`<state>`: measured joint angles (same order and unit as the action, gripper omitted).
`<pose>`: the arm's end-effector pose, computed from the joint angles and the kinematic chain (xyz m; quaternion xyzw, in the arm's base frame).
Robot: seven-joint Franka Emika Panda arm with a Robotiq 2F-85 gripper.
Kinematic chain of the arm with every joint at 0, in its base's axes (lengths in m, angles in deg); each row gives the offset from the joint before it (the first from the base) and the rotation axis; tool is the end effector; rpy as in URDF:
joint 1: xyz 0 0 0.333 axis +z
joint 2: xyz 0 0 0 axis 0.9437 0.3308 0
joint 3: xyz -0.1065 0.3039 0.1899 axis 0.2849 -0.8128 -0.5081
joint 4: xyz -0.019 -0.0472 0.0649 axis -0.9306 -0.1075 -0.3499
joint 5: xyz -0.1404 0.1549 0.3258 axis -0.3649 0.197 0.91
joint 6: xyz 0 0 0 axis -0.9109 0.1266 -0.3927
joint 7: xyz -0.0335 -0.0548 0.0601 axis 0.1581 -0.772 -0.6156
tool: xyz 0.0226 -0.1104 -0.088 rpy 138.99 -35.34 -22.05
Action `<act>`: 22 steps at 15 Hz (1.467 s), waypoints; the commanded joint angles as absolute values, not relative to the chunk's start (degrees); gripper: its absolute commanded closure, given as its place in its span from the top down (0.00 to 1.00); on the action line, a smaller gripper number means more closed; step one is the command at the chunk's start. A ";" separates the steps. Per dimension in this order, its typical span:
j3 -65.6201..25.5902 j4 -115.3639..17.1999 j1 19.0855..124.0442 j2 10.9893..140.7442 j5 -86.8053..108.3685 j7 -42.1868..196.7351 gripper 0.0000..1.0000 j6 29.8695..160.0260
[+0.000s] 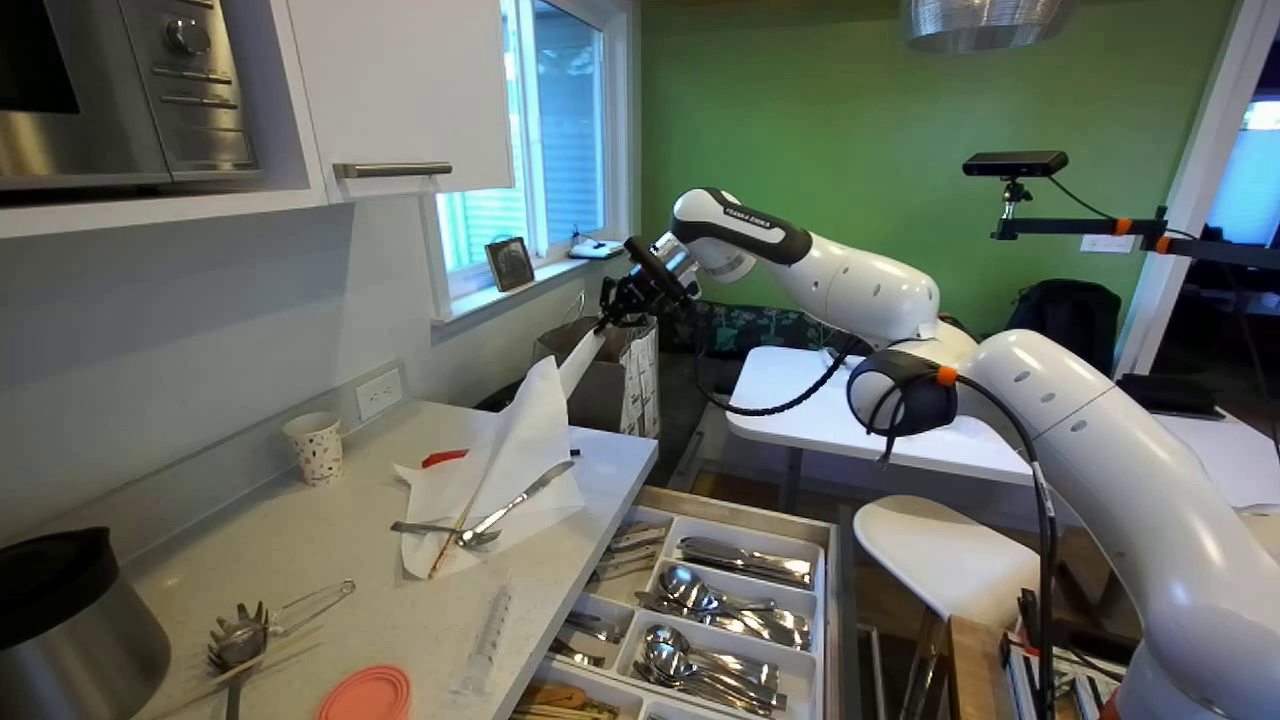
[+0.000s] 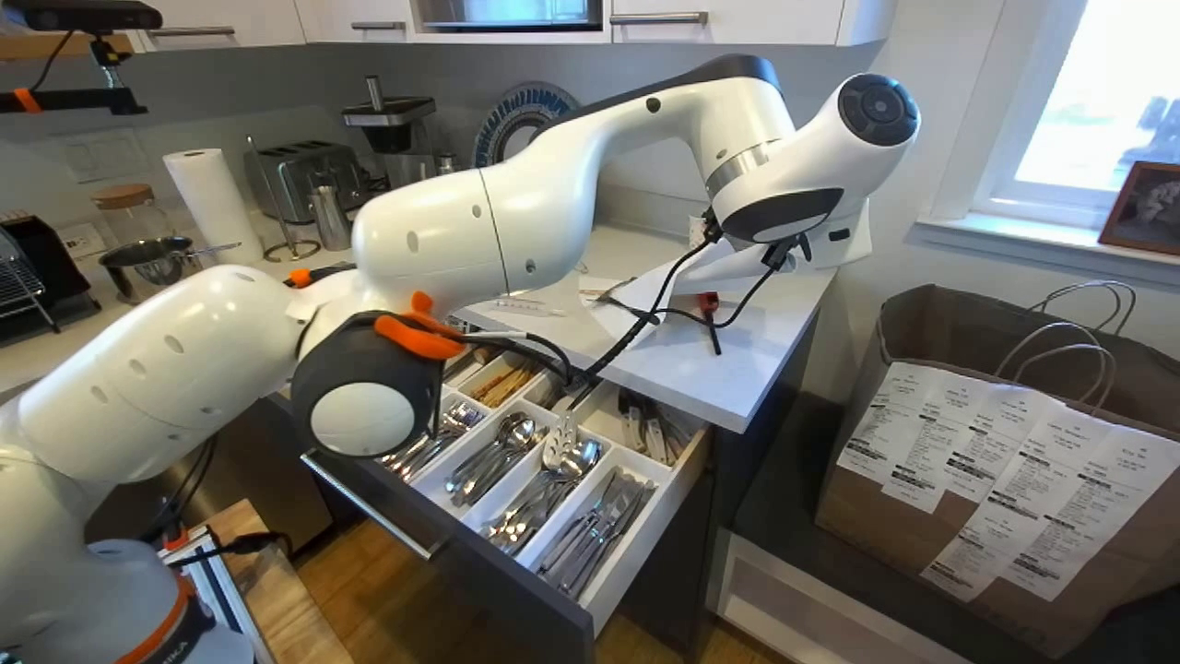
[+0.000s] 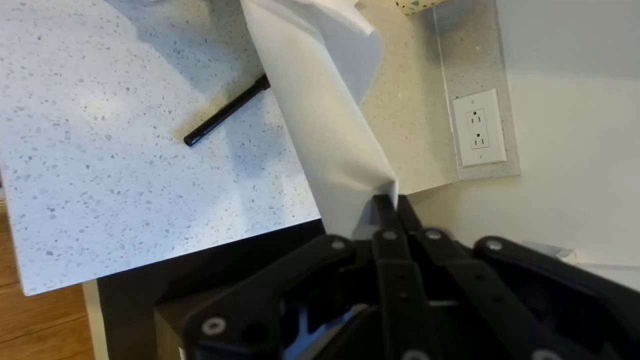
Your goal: Pick up the empty kitchen paper roll and move it to the right side of the kitchen counter
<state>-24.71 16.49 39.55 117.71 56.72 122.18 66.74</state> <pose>0.7794 -0.3766 0.5032 -0.6733 0.6170 -0.1086 0.3926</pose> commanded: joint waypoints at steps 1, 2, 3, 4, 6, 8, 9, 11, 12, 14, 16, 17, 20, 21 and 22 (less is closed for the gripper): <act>-28.28 19.83 37.07 119.44 56.67 124.58 0.00 66.32; -28.72 19.29 36.70 119.11 56.64 124.83 0.00 67.10; -29.21 17.32 36.35 117.90 56.67 124.57 0.00 68.15; -29.64 16.72 36.06 117.58 56.81 124.76 0.00 68.90; -30.22 16.91 35.72 117.80 56.71 125.28 0.00 69.65; -30.61 17.06 35.55 117.94 56.61 125.70 0.00 70.18; -30.77 17.08 35.51 117.96 56.60 125.92 0.00 70.33; -31.11 17.11 35.55 118.19 56.89 127.21 0.00 71.34; -31.34 17.09 35.54 118.35 57.14 128.44 0.00 71.89; -31.29 17.44 36.07 119.23 57.16 132.33 0.00 74.55; -31.41 17.37 36.52 119.86 56.99 136.14 0.00 75.96; -31.61 17.50 36.77 120.34 57.09 137.95 0.00 76.49; -32.00 18.18 38.29 122.36 57.09 143.73 0.00 80.96; -31.89 18.23 38.96 123.01 56.77 145.48 0.00 82.65; -31.93 18.50 39.64 123.89 56.65 146.65 0.00 84.53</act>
